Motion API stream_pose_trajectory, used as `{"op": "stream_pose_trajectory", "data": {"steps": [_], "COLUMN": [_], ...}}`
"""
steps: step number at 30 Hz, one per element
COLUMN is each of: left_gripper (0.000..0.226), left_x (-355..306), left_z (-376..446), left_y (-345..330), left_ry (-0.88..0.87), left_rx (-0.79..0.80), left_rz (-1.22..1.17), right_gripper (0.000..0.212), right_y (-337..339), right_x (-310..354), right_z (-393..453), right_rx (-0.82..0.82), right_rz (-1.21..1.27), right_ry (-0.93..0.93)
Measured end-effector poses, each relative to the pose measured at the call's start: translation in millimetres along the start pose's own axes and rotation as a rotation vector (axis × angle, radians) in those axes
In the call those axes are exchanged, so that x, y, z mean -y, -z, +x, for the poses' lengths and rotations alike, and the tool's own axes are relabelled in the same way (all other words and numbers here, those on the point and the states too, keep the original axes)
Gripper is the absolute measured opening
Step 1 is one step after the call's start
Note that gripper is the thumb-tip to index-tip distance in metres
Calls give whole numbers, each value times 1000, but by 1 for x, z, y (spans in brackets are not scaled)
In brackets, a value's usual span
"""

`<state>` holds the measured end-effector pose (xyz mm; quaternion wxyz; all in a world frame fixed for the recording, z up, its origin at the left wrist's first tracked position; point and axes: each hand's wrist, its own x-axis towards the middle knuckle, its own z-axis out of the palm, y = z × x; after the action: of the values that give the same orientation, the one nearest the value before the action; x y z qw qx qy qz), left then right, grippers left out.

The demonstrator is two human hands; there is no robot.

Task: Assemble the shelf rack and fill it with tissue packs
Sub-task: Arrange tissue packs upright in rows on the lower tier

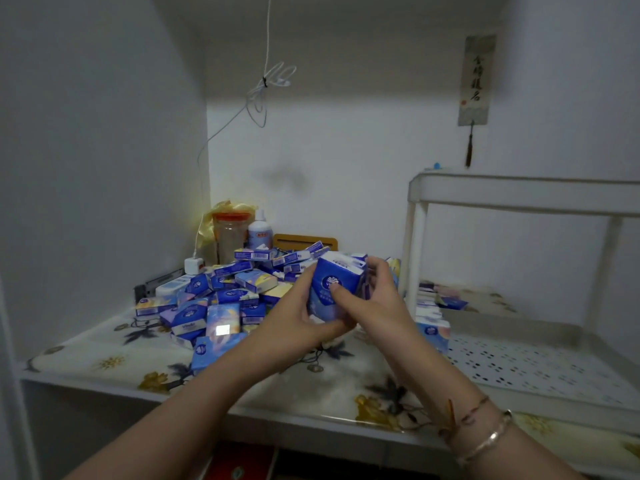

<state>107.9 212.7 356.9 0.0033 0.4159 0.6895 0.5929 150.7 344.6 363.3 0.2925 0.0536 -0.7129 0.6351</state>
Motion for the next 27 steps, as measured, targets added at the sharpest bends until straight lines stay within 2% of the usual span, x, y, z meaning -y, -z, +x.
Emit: {"op": "stream_pose_trajectory", "data": {"steps": [5, 8, 11, 16, 22, 27], "left_gripper": [76, 89, 100, 109, 67, 60], "left_x": [-21, -17, -5, 13, 16, 31], "left_z": [0, 6, 13, 22, 28, 37], "left_y": [-17, -34, -50, -74, -98, -106], "left_ry": [93, 155, 207, 235, 186, 208], "left_rx": [211, 243, 255, 299, 291, 280], "left_rz": [-53, -8, 26, 91, -37, -77], "right_gripper": [40, 38, 46, 52, 50, 52], "right_y": [40, 68, 92, 121, 132, 135], "right_x": [16, 14, 5, -12, -28, -32], "right_z": [-17, -23, -25, -22, -16, -16], "right_rx": [-87, -151, -188, -169, -113, 68], "right_rz": [13, 65, 85, 180, -31, -331], "right_ry": [55, 43, -2, -43, -148, -210]}}
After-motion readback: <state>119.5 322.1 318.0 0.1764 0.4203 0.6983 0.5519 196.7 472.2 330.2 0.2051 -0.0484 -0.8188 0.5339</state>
